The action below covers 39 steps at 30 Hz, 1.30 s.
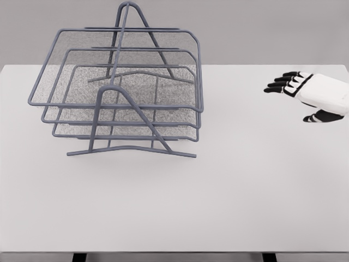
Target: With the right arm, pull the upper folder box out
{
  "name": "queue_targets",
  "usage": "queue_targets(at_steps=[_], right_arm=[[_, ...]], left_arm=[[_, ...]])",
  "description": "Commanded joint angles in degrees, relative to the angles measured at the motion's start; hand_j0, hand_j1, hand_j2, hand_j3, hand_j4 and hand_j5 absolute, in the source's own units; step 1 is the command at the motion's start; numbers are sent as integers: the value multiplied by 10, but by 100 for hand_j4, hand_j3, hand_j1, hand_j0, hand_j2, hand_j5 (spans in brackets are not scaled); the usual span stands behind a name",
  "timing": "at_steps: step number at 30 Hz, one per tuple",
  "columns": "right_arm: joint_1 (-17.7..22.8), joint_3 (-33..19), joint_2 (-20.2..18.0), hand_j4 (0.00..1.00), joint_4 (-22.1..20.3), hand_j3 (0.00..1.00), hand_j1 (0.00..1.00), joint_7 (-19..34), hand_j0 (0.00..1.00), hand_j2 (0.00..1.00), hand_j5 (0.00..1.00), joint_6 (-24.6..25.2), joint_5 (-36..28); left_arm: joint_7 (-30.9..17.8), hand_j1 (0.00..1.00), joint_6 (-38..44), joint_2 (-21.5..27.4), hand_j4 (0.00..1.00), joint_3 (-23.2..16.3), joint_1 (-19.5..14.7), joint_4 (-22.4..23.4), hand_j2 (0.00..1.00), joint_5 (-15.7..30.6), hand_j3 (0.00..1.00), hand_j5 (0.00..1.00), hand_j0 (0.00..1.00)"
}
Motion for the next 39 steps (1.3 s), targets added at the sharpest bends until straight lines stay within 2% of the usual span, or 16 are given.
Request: queue_targets(at_steps=[1, 5, 7, 8, 11, 14, 21, 23, 27, 34, 39], right_arm=[[0, 2, 1, 100, 2, 100, 100, 8, 100, 100, 100, 1, -6], [-27, 15, 19, 100, 7, 100, 100, 8, 100, 100, 100, 1, -6], [-104, 95, 44, 100, 25, 100, 100, 8, 100, 100, 100, 1, -6], [-125, 110, 54, 100, 41, 100, 100, 9, 100, 100, 100, 1, -6], [-175, 170, 84, 100, 60, 100, 100, 9, 100, 100, 100, 1, -6], [-212, 188, 113, 100, 70, 100, 100, 9, 100, 100, 100, 1, -7], [-232, 189, 148, 100, 72, 100, 100, 9, 100, 100, 100, 1, -14], [-247, 204, 177, 100, 97, 100, 100, 10, 100, 100, 100, 1, -14], [-265, 219, 188, 100, 102, 100, 100, 9, 100, 100, 100, 1, -14], [-265, 249, 221, 100, 141, 100, 100, 11, 100, 100, 100, 1, -8], [-265, 260, 236, 100, 151, 100, 100, 11, 100, 100, 100, 1, -1]], left_arm=[[0, 100, 0, 0, 100, 1, 0, 0, 100, 0, 100, 100, 100], [0, 100, 0, 0, 100, 0, 0, 0, 100, 0, 100, 100, 100], [0, 100, 0, 0, 100, 0, 0, 0, 100, 0, 100, 100, 100], [0, 100, 0, 0, 100, 0, 0, 0, 100, 0, 100, 100, 100], [0, 100, 0, 0, 100, 0, 0, 0, 100, 0, 100, 100, 100], [0, 100, 0, 0, 100, 0, 0, 0, 100, 0, 100, 100, 100], [0, 100, 0, 0, 100, 0, 0, 0, 100, 0, 100, 100, 100], [0, 100, 0, 0, 100, 1, 0, 0, 100, 0, 100, 100, 100], [0, 100, 0, 0, 100, 1, 0, 0, 100, 0, 100, 100, 100], [0, 100, 0, 0, 100, 0, 0, 0, 100, 0, 100, 100, 100], [0, 100, 0, 0, 100, 1, 0, 0, 100, 0, 100, 100, 100]])
